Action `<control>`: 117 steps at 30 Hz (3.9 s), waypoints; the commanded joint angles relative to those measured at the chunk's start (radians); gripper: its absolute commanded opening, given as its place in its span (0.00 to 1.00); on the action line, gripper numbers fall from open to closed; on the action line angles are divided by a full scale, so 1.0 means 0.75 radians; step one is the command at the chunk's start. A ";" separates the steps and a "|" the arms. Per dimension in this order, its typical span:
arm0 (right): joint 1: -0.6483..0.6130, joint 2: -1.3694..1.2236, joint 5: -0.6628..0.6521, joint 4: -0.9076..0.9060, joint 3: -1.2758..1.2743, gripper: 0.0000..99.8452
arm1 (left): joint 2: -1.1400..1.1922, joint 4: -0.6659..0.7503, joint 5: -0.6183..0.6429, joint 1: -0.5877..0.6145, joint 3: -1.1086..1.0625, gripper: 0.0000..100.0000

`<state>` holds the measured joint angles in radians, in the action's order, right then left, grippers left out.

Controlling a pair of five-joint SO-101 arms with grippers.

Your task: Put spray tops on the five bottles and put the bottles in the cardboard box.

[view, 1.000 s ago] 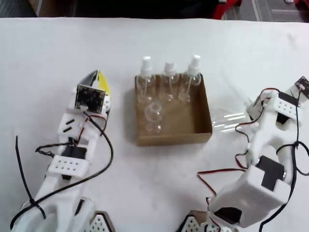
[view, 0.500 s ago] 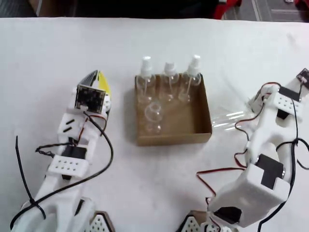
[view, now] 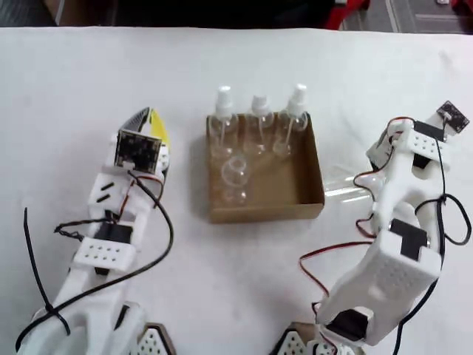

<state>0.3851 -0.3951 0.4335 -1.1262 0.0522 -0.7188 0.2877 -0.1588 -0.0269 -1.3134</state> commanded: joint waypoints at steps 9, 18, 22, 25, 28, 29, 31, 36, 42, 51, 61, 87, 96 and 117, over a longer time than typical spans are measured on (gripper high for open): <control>-0.001 -0.075 0.049 -0.013 0.113 0.04 | -0.007 0.037 -0.012 -0.001 0.020 0.02; -0.001 -0.007 0.041 -0.056 0.135 0.02 | -0.007 0.037 -0.012 -0.001 0.020 0.02; -0.001 0.152 0.039 -0.181 0.205 0.02 | -0.005 0.037 -0.012 -0.001 0.020 0.02; 0.001 0.308 0.025 -0.230 0.256 0.02 | -0.005 0.037 -0.012 -0.001 0.020 0.02; -0.001 0.478 -0.078 -0.230 0.274 0.02 | -0.005 0.037 -0.012 -0.001 0.020 0.02; -0.001 0.539 -0.106 -0.228 0.274 0.02 | -0.005 0.037 -0.012 -0.001 0.020 0.02; -0.003 0.654 -0.158 -0.228 0.274 0.02 | -0.005 0.037 -0.012 -0.001 0.020 0.02; -0.003 0.899 -0.268 -0.234 0.264 0.02 | -0.005 0.037 -0.012 -0.001 0.020 0.02; -0.091 1.089 -0.413 -0.218 0.158 0.02 | -0.005 0.037 -0.012 -0.001 0.020 0.02; -0.281 1.517 -0.587 -0.075 -0.301 0.02 | -0.005 0.037 -0.012 -0.001 0.020 0.02; -0.500 2.182 -0.606 0.780 -1.266 0.02 | -0.005 0.037 -0.012 -0.001 0.020 0.02; -0.834 2.579 -1.105 1.709 -2.326 0.02 | -0.005 0.037 -0.055 -0.007 0.020 0.02; -0.758 2.401 -0.818 1.703 -2.214 0.02 | -0.005 0.037 -0.090 -0.013 0.016 0.02; -0.701 1.785 -0.784 2.033 -2.117 0.02 | -0.005 0.037 -0.092 -0.011 0.016 0.02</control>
<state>-0.1504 0.9505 -0.1619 0.3713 -1.5865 -0.7188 0.2877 -0.2171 -0.0269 -1.3134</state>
